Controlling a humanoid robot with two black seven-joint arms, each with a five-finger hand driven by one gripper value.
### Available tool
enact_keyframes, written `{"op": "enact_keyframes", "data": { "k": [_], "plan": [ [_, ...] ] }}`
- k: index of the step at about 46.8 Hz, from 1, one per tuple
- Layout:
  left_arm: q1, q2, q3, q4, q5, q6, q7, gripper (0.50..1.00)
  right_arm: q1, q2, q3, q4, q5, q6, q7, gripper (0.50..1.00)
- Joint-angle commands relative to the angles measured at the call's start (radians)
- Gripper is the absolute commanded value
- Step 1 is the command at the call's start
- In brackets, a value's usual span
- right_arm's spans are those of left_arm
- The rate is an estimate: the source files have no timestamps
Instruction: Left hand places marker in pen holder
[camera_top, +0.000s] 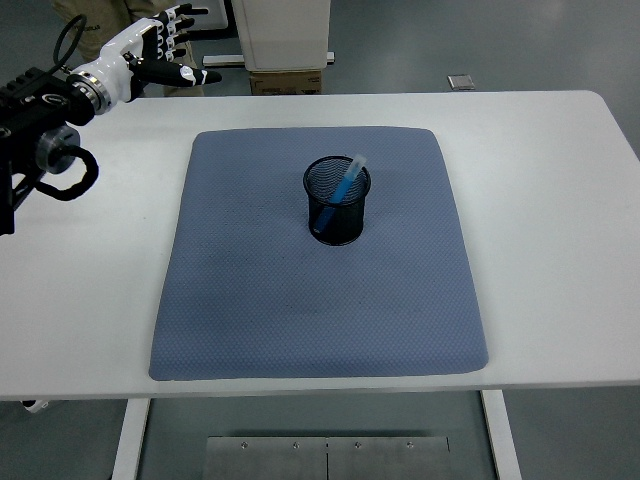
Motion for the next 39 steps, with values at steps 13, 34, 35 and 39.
{"op": "enact_keyframes", "data": {
  "k": [13,34,35,39],
  "plan": [
    [0.248,0.106,-0.298,0.003,-0.020,-0.051,-0.125,1.000,0.000,0.000,0.000,0.000,0.000,0.000,0.000,1.000],
    [0.403,0.172,-0.384,0.001,-0.017,-0.115,-0.130,1.000,-0.020,0.000,-0.003,0.017,-0.003,0.006,-0.048,1.000],
    [0.403,0.172,-0.384,0.001,-0.017,-0.115,-0.130,1.000,-0.020,0.000,-0.003,0.017,-0.003,0.006,-0.051,1.000],
    [0.405,0.172,-0.384,0.001,-0.015,-0.115,-0.130,1.000,-0.020,0.000,-0.002,0.015,-0.002,0.006,-0.051,1.000]
  ]
}}
